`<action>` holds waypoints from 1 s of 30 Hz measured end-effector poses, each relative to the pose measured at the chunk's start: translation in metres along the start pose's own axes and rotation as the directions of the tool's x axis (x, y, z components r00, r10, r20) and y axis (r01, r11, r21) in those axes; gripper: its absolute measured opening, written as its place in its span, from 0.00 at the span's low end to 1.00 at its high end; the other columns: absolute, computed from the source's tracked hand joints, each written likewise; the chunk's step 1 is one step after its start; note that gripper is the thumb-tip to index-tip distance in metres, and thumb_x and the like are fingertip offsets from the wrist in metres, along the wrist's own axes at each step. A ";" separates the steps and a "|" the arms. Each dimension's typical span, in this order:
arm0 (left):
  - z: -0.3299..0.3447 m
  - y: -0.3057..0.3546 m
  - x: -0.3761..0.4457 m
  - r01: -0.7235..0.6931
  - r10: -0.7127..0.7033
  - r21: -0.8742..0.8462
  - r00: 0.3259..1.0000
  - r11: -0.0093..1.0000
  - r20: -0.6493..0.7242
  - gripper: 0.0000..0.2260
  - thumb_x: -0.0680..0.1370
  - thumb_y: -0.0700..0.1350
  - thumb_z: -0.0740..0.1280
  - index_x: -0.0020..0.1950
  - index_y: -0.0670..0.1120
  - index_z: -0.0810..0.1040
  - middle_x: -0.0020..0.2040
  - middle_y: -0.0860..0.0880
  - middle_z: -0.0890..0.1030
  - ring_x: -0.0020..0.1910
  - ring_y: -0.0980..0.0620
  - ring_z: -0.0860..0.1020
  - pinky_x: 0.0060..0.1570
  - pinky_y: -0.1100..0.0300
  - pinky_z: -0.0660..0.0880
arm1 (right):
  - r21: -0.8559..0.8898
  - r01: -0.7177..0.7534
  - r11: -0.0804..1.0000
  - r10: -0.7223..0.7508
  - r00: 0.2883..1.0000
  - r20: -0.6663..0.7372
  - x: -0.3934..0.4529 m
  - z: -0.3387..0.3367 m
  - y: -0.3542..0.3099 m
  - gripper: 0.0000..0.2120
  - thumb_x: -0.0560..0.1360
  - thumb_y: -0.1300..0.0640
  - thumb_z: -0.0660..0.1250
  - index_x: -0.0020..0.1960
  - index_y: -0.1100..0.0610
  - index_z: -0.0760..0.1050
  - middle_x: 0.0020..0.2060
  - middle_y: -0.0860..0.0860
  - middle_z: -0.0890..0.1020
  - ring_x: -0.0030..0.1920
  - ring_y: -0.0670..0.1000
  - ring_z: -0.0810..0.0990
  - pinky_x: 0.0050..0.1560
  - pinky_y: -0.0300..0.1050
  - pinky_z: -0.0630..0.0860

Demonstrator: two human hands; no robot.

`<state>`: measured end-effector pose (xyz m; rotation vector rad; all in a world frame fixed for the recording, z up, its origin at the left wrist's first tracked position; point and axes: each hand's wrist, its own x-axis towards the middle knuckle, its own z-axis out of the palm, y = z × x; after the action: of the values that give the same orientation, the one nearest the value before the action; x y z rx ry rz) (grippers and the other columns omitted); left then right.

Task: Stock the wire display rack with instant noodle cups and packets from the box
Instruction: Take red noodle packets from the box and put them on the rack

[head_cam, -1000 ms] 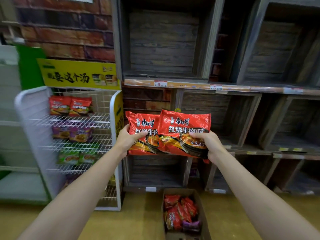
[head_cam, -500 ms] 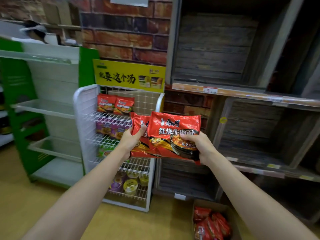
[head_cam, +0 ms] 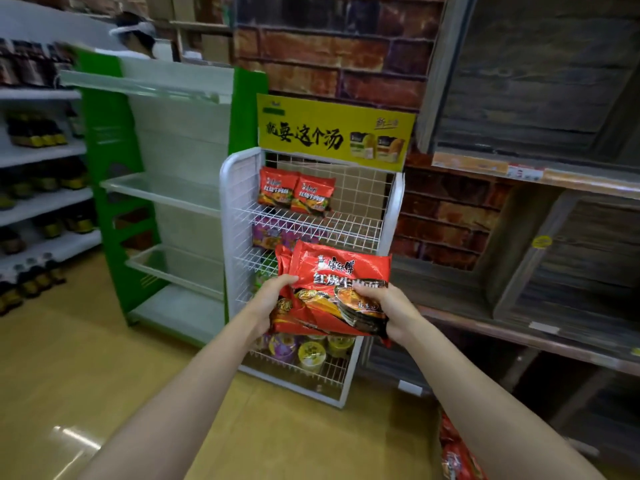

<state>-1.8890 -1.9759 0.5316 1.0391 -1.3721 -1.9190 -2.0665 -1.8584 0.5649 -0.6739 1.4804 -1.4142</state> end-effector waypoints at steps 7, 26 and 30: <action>-0.040 -0.033 0.014 0.081 -0.089 -0.072 0.989 0.994 -0.116 0.13 0.77 0.50 0.65 0.58 0.46 0.72 0.46 0.41 0.83 0.43 0.43 0.82 0.46 0.50 0.79 | -0.075 -0.160 0.984 0.163 0.986 0.029 0.046 0.032 0.028 0.15 0.70 0.59 0.73 0.55 0.59 0.75 0.50 0.57 0.83 0.49 0.58 0.82 0.50 0.52 0.79; -0.054 0.042 0.159 0.059 -0.062 0.046 0.995 0.997 0.073 0.28 0.67 0.51 0.74 0.64 0.44 0.70 0.45 0.45 0.85 0.45 0.46 0.83 0.50 0.52 0.78 | 0.006 -0.116 0.993 0.115 0.990 0.078 0.225 0.032 -0.014 0.22 0.70 0.57 0.74 0.60 0.63 0.73 0.50 0.58 0.83 0.48 0.57 0.83 0.45 0.49 0.79; -0.050 0.049 0.192 0.049 -0.050 0.016 0.996 0.999 0.070 0.24 0.67 0.50 0.71 0.61 0.46 0.71 0.44 0.46 0.84 0.44 0.46 0.82 0.51 0.52 0.77 | 0.005 -0.097 0.995 0.096 0.991 0.095 0.249 0.022 -0.028 0.13 0.72 0.57 0.71 0.54 0.61 0.75 0.46 0.56 0.83 0.45 0.55 0.82 0.45 0.48 0.77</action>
<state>-1.9515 -2.1697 0.5172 1.0297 -1.4127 -2.0020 -2.1527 -2.0923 0.5307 -0.6463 1.4127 -1.2978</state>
